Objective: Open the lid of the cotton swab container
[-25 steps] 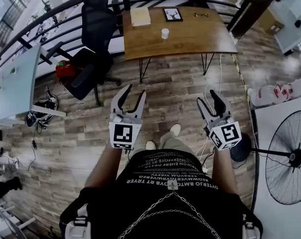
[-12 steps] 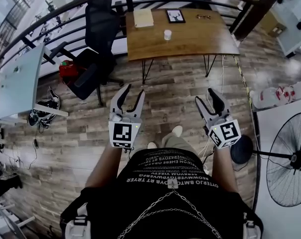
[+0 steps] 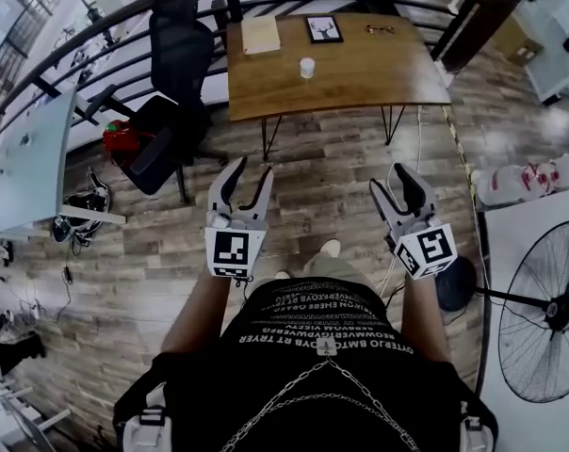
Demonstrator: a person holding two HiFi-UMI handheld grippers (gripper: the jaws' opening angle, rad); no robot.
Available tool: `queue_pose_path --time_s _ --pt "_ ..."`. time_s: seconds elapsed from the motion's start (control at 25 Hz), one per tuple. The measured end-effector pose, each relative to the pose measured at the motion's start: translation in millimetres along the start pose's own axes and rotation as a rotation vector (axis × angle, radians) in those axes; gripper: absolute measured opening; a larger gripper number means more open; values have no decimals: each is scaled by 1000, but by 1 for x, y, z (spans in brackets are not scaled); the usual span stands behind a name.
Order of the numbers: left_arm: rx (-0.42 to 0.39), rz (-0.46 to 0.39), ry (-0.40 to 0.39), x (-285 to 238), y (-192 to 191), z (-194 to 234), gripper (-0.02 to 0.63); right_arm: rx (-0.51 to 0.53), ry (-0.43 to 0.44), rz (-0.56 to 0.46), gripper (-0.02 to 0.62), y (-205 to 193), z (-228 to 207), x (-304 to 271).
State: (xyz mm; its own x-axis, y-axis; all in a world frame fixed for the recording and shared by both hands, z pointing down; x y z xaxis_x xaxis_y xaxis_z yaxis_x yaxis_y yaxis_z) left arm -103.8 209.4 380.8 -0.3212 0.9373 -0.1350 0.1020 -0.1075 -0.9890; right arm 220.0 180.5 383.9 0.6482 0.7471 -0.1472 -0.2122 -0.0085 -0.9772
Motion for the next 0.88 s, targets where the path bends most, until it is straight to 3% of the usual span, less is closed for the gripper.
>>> queue_pose_path --time_s 0.48,0.88 --pt "-20 -33 10 -97 33 -34 184 6 23 -27 224 -7 -98 -18" --pt "-20 2 77 -116 32 -49 184 -18 84 -49 224 -19 -135 -35"
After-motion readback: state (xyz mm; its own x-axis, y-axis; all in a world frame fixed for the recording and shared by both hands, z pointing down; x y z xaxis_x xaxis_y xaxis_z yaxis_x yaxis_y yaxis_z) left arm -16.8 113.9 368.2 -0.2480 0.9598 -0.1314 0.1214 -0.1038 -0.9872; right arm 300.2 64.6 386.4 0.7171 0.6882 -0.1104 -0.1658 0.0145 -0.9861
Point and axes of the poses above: the fingertips, and each gripper's own axes: x backward along the fingers, z to its left, y out of its top, the point moved 10 cm from there along x, backward along the fingers, and after that the axes turned 6 degrees about x, right-handed, at the moved point
